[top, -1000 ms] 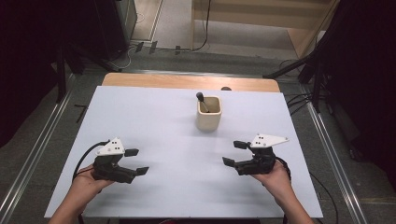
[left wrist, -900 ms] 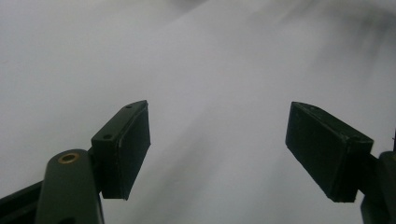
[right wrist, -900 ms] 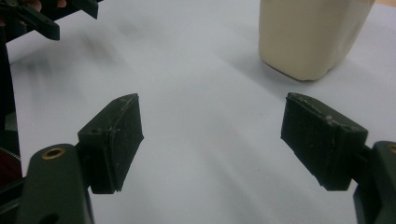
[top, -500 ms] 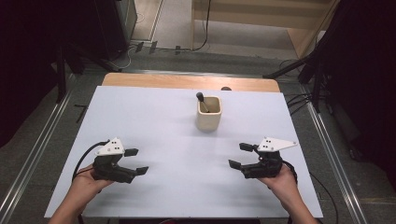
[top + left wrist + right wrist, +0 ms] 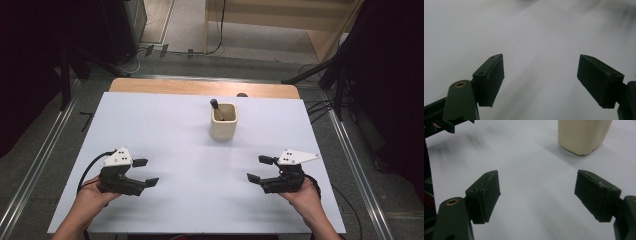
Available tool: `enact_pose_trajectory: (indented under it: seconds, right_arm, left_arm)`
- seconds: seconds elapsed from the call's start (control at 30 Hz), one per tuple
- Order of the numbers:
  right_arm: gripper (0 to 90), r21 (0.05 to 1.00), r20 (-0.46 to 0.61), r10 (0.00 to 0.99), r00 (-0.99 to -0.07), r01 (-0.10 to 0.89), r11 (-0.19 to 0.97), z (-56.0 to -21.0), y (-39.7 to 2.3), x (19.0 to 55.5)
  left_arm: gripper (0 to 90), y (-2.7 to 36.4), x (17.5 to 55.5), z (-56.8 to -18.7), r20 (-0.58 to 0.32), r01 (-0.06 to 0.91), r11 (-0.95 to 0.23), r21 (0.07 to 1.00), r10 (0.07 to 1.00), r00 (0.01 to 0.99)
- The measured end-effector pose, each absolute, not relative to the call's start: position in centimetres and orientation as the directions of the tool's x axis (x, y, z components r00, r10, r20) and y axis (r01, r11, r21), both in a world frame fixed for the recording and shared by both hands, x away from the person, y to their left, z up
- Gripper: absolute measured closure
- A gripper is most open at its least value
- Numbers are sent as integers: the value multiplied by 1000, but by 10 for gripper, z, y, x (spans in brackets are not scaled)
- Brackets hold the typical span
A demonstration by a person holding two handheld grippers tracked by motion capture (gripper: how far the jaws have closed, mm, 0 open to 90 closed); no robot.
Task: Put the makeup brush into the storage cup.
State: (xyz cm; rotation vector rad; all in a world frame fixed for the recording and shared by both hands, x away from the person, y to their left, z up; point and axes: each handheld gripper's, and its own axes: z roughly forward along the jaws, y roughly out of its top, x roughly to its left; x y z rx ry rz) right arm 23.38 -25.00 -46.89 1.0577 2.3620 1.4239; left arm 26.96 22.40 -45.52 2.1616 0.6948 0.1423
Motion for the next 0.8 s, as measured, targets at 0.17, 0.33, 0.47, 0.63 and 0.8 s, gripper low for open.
enact_pose_trajectory:
  seconds: [0.17, 0.33, 0.47, 0.63, 0.8]
  right_arm:
    - [213, 832, 193, 657, -729, 476, 284, -469, -250, 234]
    - [213, 832, 192, 658, -728, 476, 283, -470, -250, 234]
    - [213, 832, 190, 661, -726, 477, 283, -470, -250, 234]
    - [213, 831, 188, 659, -728, 476, 289, -470, -250, 234]
    - [213, 833, 190, 660, -726, 476, 284, -470, -251, 235]
  left_arm:
    - [227, 224, 270, -455, -133, 429, -499, 753, 523, 842]
    - [227, 223, 269, -456, -135, 430, -496, 755, 524, 841]
    - [227, 224, 270, -455, -132, 429, -500, 753, 523, 842]
    - [227, 224, 269, -455, -132, 428, -500, 753, 522, 842]
    - [227, 224, 270, -455, -136, 432, -495, 754, 526, 840]
